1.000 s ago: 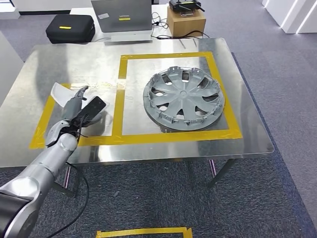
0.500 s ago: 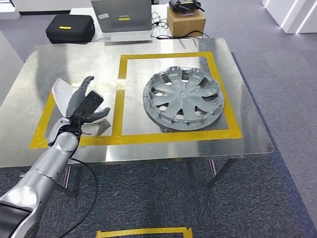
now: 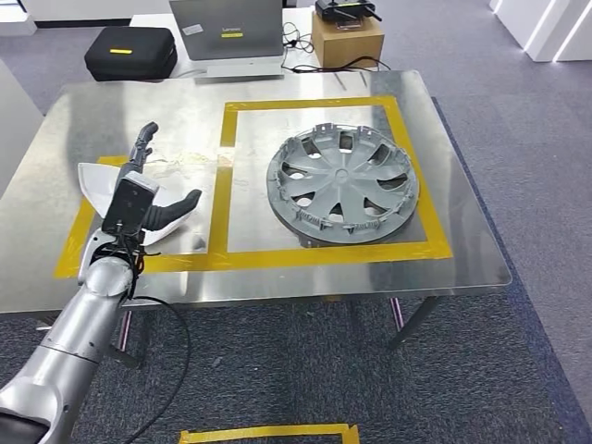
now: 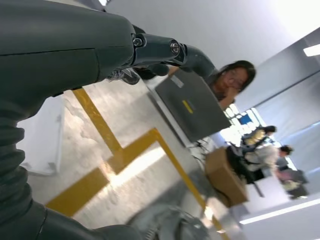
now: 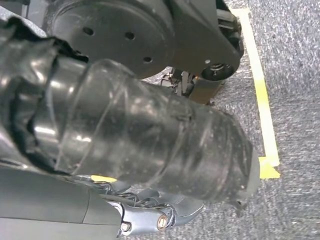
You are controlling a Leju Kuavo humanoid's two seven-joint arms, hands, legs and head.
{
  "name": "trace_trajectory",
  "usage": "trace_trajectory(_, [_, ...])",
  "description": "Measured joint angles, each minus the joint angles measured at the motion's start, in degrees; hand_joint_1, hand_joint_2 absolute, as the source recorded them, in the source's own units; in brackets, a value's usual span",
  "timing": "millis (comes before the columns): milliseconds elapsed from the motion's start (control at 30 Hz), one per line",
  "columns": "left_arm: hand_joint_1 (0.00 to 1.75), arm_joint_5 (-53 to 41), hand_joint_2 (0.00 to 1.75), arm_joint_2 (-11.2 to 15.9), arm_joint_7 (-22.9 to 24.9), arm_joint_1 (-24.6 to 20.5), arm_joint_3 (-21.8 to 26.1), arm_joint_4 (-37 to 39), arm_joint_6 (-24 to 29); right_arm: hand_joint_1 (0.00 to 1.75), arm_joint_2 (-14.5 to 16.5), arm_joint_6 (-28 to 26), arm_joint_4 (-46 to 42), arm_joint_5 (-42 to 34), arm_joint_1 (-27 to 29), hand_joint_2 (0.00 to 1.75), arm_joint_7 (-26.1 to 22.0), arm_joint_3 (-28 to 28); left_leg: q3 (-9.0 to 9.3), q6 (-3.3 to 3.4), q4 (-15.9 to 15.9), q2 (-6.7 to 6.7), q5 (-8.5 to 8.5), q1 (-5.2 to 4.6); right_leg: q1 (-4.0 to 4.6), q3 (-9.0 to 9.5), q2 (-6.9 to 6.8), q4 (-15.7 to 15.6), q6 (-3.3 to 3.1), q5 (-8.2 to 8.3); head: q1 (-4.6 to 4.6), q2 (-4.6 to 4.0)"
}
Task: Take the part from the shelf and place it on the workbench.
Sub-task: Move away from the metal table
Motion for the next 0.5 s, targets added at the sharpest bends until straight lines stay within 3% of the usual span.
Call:
trace_trajectory(200, [0.00,12.8,1.75,2.9,-3.3,5.3,3.0,-10.1,-5.2,0.00,0.0,-0.2,0.0,-0.4,0.6,0.00,-0.1,-1.2,0.02,0.30,0.1,-0.04,-0.23,-0.23,-0.24,0.03,0.02,0.0,0.21,-0.09,-0.02,0.00])
trace_trajectory(367, [0.00,18.1,1.75,4.7,-4.3,8.2,6.4,-14.4,-7.1,0.00,0.2,-0.2,0.0,-0.5,0.9,0.00,-0.1,-2.0,0.24,0.94,-0.3,0.12,0.03,-0.24,-0.35,0.04,-0.06,-0.2,0.86,-0.13,-0.01,0.00])
trace_trajectory(433, [0.00,18.4,1.75,5.0,-4.4,8.7,7.0,-15.3,-7.2,0.00,0.2,-0.3,0.0,-0.5,0.9,0.00,-0.1,-2.0,0.68,1.49,-1.2,0.44,0.48,0.13,-0.24,-1.03,-1.05,1.9,1.19,-1.83,0.18,0.00])
trace_trajectory(500, [0.00,18.4,1.75,5.2,-4.5,9.2,7.5,-15.9,-7.3,0.00,0.2,-0.3,0.0,-0.5,0.9,0.00,-0.2,-2.1,0.89,1.78,-1.5,0.78,0.58,0.29,-0.37,-4.05,-2.24,8.5,1.44,-5.46,0.32,0.00])
